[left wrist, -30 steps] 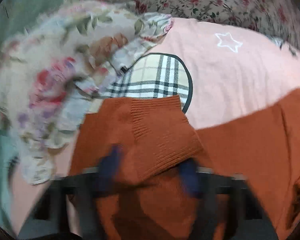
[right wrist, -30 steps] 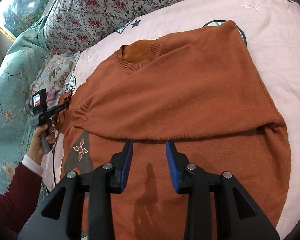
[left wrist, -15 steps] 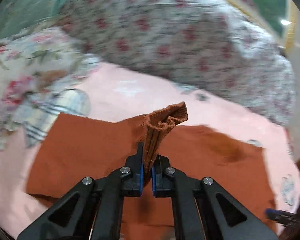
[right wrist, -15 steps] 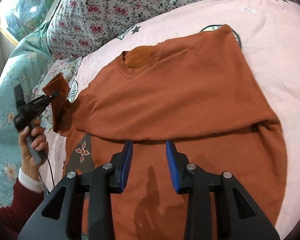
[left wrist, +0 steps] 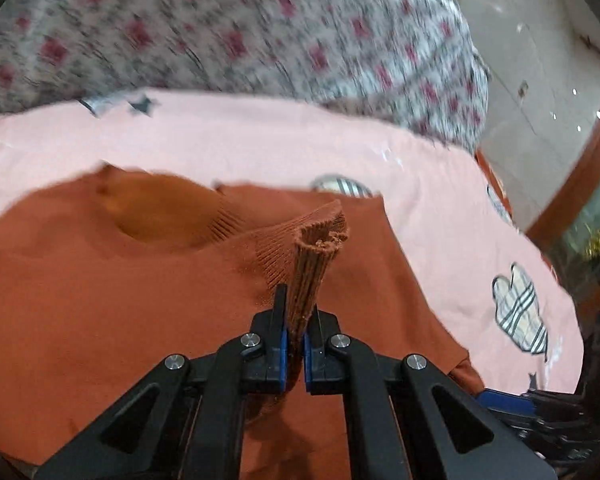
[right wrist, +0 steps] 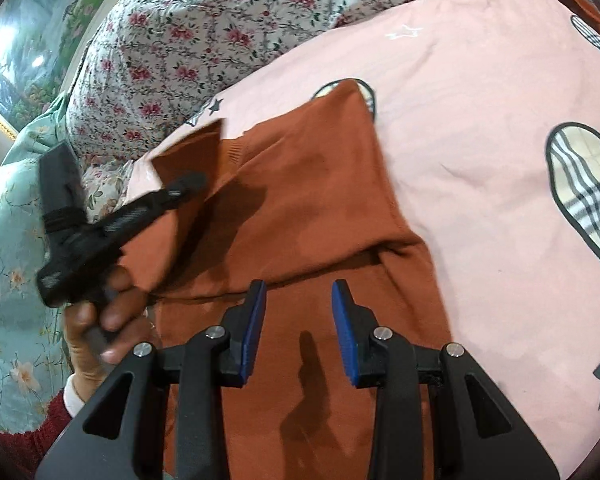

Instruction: Fold small clothes

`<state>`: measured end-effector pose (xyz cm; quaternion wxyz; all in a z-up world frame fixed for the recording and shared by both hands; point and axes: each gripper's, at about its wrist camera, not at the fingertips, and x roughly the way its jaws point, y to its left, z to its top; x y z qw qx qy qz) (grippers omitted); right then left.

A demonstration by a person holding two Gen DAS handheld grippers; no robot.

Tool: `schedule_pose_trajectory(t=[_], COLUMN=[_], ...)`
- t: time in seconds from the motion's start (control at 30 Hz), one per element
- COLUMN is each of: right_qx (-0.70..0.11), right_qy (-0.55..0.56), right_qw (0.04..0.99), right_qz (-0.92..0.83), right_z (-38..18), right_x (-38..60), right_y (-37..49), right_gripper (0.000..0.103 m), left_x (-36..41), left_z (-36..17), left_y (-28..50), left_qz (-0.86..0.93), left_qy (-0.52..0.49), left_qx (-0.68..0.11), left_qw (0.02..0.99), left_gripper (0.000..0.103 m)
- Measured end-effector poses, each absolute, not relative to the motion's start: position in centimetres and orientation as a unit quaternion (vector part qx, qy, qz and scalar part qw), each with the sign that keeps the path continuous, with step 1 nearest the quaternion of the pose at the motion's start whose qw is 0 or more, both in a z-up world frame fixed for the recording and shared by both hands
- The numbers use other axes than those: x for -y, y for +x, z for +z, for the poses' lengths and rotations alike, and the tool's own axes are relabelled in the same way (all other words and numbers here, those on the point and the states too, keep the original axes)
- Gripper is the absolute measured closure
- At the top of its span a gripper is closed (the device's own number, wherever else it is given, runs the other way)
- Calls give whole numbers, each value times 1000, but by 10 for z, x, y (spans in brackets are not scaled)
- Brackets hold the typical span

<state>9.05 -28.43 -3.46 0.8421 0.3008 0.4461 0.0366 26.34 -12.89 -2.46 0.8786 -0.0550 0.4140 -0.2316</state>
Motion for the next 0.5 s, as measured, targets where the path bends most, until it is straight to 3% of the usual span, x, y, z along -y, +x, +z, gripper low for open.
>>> schedule_pose_trajectory(t=[0.1,0.17,0.33,0.5], right_qx=[-450,-450,-441,-442], right_qy=[306,312,322,320], right_qw=[838,836,836,836], right_qz=[34,34,39,58], right_z=[-39,-41,-41,-42], right_x=[287,287,280,267], right_y=[90,93,106,133], right_gripper=[68,67,51,47], left_x=[143,145,118,55], left_z=[-48,-58,-54,-42], left_y=[265,262,235,192], left_qz=[-241,-245,-239,-199], left_qy=[-41,-41,-38,-30], left_qx=[-436,-451,-447,-430], left_qw=[866,857,861,880], left_gripper=[97,91,59,45])
